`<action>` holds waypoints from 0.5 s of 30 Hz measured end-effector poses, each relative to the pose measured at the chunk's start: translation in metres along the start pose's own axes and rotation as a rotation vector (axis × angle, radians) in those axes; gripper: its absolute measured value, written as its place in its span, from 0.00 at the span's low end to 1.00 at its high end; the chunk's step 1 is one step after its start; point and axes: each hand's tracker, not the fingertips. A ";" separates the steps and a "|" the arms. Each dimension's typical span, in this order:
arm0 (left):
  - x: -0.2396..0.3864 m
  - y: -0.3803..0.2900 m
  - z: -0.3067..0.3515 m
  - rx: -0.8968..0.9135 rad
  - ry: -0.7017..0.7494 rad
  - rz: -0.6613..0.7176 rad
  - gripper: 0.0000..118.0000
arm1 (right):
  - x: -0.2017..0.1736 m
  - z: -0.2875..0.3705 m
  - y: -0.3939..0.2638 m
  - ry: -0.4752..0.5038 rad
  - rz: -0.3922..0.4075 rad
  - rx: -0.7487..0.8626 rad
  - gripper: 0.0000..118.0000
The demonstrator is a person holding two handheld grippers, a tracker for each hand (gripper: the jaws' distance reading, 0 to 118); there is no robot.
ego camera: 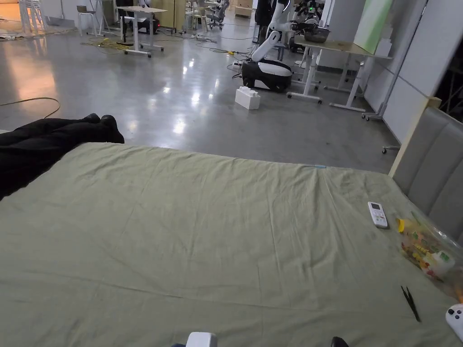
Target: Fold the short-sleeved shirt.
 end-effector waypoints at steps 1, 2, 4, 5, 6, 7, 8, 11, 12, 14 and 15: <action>-0.001 0.001 0.010 0.032 0.001 -0.024 0.05 | 0.000 0.000 0.002 0.001 0.000 0.004 0.00; -0.002 0.003 0.022 0.071 0.004 -0.044 0.05 | -0.001 -0.001 0.005 0.001 0.000 0.010 0.00; -0.006 0.007 0.045 0.128 0.003 -0.068 0.05 | -0.003 -0.002 0.010 0.002 -0.001 0.027 0.00; -0.009 0.009 0.055 0.157 0.003 -0.071 0.05 | -0.004 -0.003 0.013 0.003 -0.002 0.033 0.00; -0.014 0.011 0.067 0.211 0.002 -0.053 0.05 | -0.005 -0.005 0.017 0.005 -0.002 0.042 0.00; -0.017 0.013 0.079 0.259 0.018 -0.054 0.05 | -0.007 -0.006 0.021 0.005 -0.002 0.056 0.00; -0.020 0.014 0.088 0.314 0.062 -0.065 0.05 | -0.009 -0.006 0.026 0.004 -0.003 0.069 0.00; -0.025 0.019 0.117 0.490 0.240 -0.138 0.05 | -0.015 -0.010 0.042 0.004 -0.003 0.121 0.00; -0.027 0.020 0.126 0.550 0.301 -0.161 0.05 | -0.017 -0.011 0.049 0.001 0.001 0.147 0.00; -0.029 0.020 0.140 0.651 0.396 -0.208 0.05 | -0.021 -0.012 0.061 -0.004 0.000 0.189 0.00; -0.031 0.021 0.147 0.685 0.425 -0.220 0.05 | -0.023 -0.012 0.067 -0.005 0.002 0.213 0.00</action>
